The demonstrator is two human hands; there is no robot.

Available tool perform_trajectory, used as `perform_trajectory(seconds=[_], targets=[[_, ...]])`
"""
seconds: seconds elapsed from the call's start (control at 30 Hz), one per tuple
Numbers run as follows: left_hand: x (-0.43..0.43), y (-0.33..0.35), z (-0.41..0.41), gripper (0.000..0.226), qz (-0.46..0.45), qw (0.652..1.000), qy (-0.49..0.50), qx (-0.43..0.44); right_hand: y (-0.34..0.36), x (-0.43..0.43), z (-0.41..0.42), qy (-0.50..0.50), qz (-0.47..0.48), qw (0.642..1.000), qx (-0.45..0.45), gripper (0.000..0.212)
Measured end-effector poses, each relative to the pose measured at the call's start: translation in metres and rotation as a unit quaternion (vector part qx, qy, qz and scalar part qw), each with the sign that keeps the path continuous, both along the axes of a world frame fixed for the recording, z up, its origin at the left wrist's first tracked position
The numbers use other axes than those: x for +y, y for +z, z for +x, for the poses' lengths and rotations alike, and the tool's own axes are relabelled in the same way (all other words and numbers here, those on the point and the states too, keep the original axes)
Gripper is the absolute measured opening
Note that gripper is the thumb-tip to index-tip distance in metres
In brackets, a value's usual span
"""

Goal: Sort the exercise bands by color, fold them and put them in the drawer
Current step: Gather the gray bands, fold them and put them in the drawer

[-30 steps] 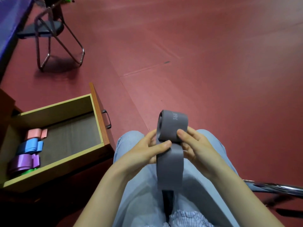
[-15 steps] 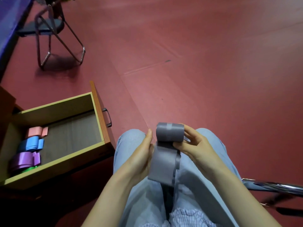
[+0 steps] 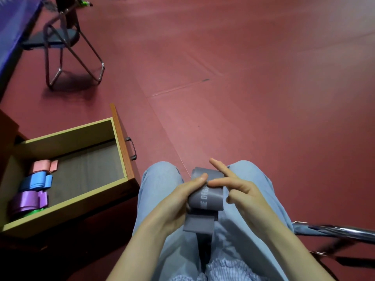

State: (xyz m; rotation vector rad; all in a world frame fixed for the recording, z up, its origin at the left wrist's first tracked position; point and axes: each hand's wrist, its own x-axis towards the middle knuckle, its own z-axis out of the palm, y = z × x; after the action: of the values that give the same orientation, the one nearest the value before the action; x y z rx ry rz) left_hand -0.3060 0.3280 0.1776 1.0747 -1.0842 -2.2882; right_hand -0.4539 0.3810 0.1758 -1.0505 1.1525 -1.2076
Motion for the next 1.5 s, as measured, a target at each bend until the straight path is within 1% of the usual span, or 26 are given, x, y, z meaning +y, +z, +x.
perform_trajectory(seconds=[0.07,0.13,0.17,0.23,0.27,0.33,0.37,0.43,0.5,0.53,0.57,0.63,0.73,0.83,0.9,1.0,1.03,1.1,1.13,1.17,1.23,1.27,1.37,1.43,1.5], targets=[[0.003,0.001,-0.003,0.034,-0.033,0.999,0.006,0.006,0.001,0.004,0.002,-0.04,0.007,0.997,-0.07,0.05],[0.007,0.005,-0.006,0.034,-0.061,0.998,0.019,0.013,0.0,0.007,0.002,-0.088,0.019,0.984,-0.151,0.048],[0.008,0.007,-0.007,0.035,-0.073,0.997,0.029,0.022,0.0,0.008,0.002,-0.094,0.032,0.979,-0.179,0.053],[0.009,0.011,-0.009,0.04,-0.088,0.992,0.063,0.057,-0.001,0.01,0.001,-0.037,0.06,0.98,-0.184,0.084],[0.009,0.012,-0.01,0.043,-0.092,0.99,0.076,0.071,-0.002,0.01,0.001,-0.007,0.07,0.984,-0.164,0.09],[0.012,0.014,-0.012,0.041,-0.096,0.987,0.098,0.084,0.001,0.009,0.001,0.035,0.085,0.986,-0.136,0.09],[0.013,0.015,-0.013,0.038,-0.095,0.986,0.111,0.086,0.004,0.009,0.0,0.044,0.092,0.985,-0.137,0.09],[0.015,0.018,-0.017,0.038,-0.09,0.984,0.129,0.086,0.007,0.007,-0.004,0.051,0.105,0.983,-0.142,0.085],[0.015,0.023,-0.019,0.034,-0.098,0.981,0.148,0.077,0.013,0.003,-0.01,0.063,0.117,0.982,-0.134,0.063],[0.017,0.024,-0.022,0.029,-0.103,0.977,0.168,0.076,0.017,0.001,-0.014,0.079,0.123,0.982,-0.12,0.05],[0.015,0.028,-0.023,0.023,-0.112,0.977,0.168,0.069,0.018,-0.002,-0.016,0.083,0.119,0.983,-0.114,0.041],[0.017,0.03,-0.027,0.015,-0.114,0.973,0.191,0.066,0.02,-0.006,-0.021,0.098,0.123,0.982,-0.104,0.032],[0.02,0.03,-0.027,0.013,-0.109,0.961,0.242,0.072,0.02,-0.016,-0.02,0.118,0.144,0.977,-0.107,0.035],[0.016,0.027,-0.019,0.016,-0.099,0.95,0.287,0.077,0.02,-0.025,-0.01,0.161,0.15,0.969,-0.112,0.041],[0.013,0.025,-0.009,0.019,-0.103,0.943,0.31,0.065,0.02,-0.032,0.001,0.185,0.151,0.965,-0.113,0.041],[0.008,0.019,0.008,0.018,-0.111,0.931,0.346,0.032,0.016,-0.042,0.021,0.201,0.15,0.961,-0.114,0.036],[0.005,0.015,0.018,0.016,-0.111,0.926,0.36,0.018,0.013,-0.047,0.034,0.199,0.158,0.959,-0.125,0.04],[-0.001,0.008,0.037,0.016,-0.104,0.919,0.38,-0.007,0.002,-0.058,0.055,0.176,0.182,0.957,-0.145,0.055],[0.0,0.008,0.041,0.019,-0.099,0.918,0.385,-0.015,-0.002,-0.06,0.059,0.168,0.191,0.955,-0.151,0.06],[-0.003,0.005,0.05,0.024,-0.094,0.916,0.389,-0.015,-0.006,-0.066,0.069,0.175,0.195,0.953,-0.152,0.06],[-0.012,-0.002,0.073,0.031,-0.087,0.908,0.409,-0.017,-0.015,-0.082,0.093,0.195,0.192,0.954,-0.125,0.048],[-0.016,-0.005,0.082,0.031,-0.087,0.902,0.422,-0.02,-0.017,-0.089,0.102,0.202,0.189,0.955,-0.108,0.043],[-0.032,-0.018,0.115,0.016,-0.077,0.876,0.476,-0.026,-0.027,-0.115,0.138,0.221,0.184,0.956,-0.06,0.04],[-0.045,-0.027,0.14,0.015,-0.057,0.86,0.506,-0.033,-0.031,-0.137,0.165,0.252,0.165,0.953,-0.013,0.035],[-0.056,-0.03,0.159,0.015,-0.047,0.846,0.528,-0.045,-0.031,-0.155,0.183,0.284,0.146,0.948,0.01,0.026]])
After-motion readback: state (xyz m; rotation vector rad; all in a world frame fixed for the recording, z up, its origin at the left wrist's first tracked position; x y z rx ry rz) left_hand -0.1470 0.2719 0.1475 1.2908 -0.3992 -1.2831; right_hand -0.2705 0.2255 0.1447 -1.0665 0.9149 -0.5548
